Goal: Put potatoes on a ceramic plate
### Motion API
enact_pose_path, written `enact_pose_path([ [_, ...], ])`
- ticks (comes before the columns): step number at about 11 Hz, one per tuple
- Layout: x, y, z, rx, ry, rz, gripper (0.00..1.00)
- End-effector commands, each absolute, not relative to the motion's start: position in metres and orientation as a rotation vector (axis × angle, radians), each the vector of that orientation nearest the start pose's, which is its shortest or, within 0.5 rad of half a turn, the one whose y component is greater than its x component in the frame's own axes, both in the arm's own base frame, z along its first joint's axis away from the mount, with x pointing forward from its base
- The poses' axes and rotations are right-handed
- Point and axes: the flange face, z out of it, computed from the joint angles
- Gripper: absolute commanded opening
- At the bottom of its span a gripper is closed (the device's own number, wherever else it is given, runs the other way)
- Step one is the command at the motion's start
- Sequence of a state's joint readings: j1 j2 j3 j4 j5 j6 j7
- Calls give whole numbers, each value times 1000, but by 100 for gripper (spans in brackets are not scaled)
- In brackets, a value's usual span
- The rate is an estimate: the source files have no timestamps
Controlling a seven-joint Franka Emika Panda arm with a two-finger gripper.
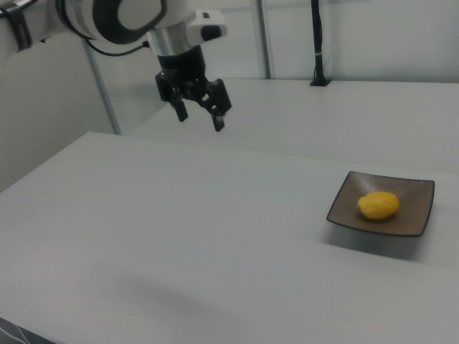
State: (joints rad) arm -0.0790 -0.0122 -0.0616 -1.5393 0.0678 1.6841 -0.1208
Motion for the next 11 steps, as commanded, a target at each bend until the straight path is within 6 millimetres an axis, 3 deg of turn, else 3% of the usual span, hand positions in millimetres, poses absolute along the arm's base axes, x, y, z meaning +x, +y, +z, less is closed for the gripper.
enact_pose_path([
  [1, 535, -10, 659, -3060, 86, -142, 100],
  [3, 531, 21, 659, -3063, 65, -131, 100],
  [5, 520, 39, 649, -3072, -6, -103, 100],
  [9, 532, 41, 629, -3067, -216, -185, 100],
  [11, 533, 33, 627, -3067, -237, -183, 100],
])
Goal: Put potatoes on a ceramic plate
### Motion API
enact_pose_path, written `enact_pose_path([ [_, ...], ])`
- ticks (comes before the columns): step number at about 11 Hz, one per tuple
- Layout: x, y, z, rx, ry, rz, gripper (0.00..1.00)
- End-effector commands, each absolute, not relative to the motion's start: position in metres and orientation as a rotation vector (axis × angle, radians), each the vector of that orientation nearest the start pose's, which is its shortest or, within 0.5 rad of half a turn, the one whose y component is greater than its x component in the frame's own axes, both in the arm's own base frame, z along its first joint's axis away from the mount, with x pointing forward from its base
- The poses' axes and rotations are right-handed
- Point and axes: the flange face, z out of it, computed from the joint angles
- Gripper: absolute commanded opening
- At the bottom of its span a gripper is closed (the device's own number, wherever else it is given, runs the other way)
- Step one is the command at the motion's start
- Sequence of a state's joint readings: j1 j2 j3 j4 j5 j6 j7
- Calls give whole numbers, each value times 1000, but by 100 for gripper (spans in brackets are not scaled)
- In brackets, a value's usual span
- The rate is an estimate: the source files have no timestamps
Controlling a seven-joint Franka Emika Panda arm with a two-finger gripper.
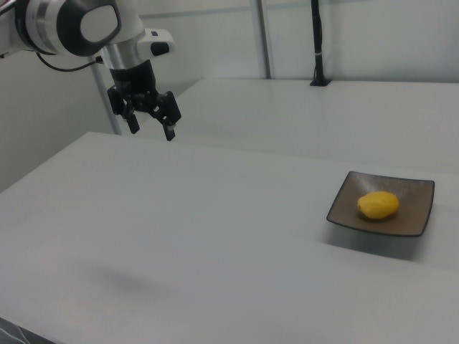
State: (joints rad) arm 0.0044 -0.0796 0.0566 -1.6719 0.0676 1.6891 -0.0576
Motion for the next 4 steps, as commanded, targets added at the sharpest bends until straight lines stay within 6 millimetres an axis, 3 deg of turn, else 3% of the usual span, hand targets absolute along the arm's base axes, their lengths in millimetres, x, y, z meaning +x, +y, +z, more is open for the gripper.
enact_pose_path([
  [1, 534, 32, 626, -3067, -234, -183, 100],
  [4, 534, 32, 625, -3067, -232, -180, 100],
])
